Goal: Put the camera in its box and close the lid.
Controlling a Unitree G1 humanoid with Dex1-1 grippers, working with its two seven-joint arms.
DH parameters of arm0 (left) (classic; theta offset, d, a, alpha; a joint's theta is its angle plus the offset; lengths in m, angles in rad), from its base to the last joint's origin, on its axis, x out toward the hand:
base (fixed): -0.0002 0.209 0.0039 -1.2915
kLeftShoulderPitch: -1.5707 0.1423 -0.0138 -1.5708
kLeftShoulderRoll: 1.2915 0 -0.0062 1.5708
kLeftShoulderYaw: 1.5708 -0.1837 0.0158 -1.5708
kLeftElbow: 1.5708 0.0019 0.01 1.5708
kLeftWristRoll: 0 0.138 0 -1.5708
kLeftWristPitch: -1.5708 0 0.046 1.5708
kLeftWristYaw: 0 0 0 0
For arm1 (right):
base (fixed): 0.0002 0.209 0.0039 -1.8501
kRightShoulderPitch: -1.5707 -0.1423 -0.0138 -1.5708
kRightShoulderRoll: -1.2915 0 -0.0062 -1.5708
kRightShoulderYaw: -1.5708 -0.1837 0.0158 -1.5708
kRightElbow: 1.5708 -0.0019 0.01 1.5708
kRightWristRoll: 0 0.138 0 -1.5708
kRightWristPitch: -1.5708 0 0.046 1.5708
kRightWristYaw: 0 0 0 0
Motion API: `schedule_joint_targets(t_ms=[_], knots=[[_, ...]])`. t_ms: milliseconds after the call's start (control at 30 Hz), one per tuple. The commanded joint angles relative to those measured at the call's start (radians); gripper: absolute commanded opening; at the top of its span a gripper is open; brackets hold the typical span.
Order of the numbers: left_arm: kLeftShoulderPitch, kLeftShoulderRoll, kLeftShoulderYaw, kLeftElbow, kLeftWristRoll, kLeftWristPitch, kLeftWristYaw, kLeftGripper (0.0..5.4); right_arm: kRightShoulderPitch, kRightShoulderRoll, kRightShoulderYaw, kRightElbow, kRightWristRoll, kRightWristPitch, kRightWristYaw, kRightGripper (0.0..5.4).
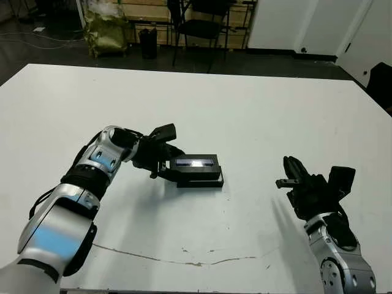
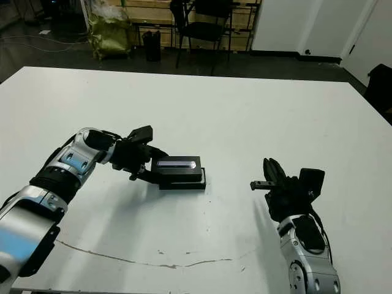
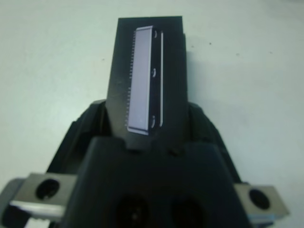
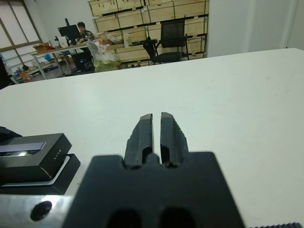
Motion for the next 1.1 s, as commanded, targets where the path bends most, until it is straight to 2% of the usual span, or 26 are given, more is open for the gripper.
schedule_joint_targets(t_ms=[33,233,333,667,767,967,1100], knots=[[0.003,-0.007,-0.013,0.03,0.023,-0.003,0.006,2.75,0.004,-0.011,-0.004,0.02,-0.019,-0.015,0.003,0.0],[-0.001,-0.015,-0.016,0.048,0.029,-0.01,0.011,2.75,0.006,-0.004,-0.004,0.032,-0.017,-0.044,0.016,0.0],[0.001,-0.02,-0.016,0.06,0.031,-0.032,0.018,2.75,0.009,-0.003,-0.006,0.012,-0.013,-0.005,-0.003,0.0],[0.001,-0.026,-0.038,0.054,0.043,-0.013,0.019,2.75,0.016,-0.006,-0.003,-0.027,-0.02,0.032,-0.023,0.0],[0.001,-0.022,-0.044,0.048,0.042,-0.01,0.011,2.75,0.014,-0.003,-0.01,-0.009,-0.008,0.019,-0.01,0.0],[0.013,-0.024,-0.035,0.041,0.023,0.017,0.0,2.74,0.011,0.001,-0.007,-0.025,-0.01,0.05,-0.032,0.0],[0.024,-0.028,-0.034,0.037,0.018,-0.002,-0.004,2.74,0.011,0.001,-0.007,-0.009,-0.009,0.027,-0.02,0.0]])
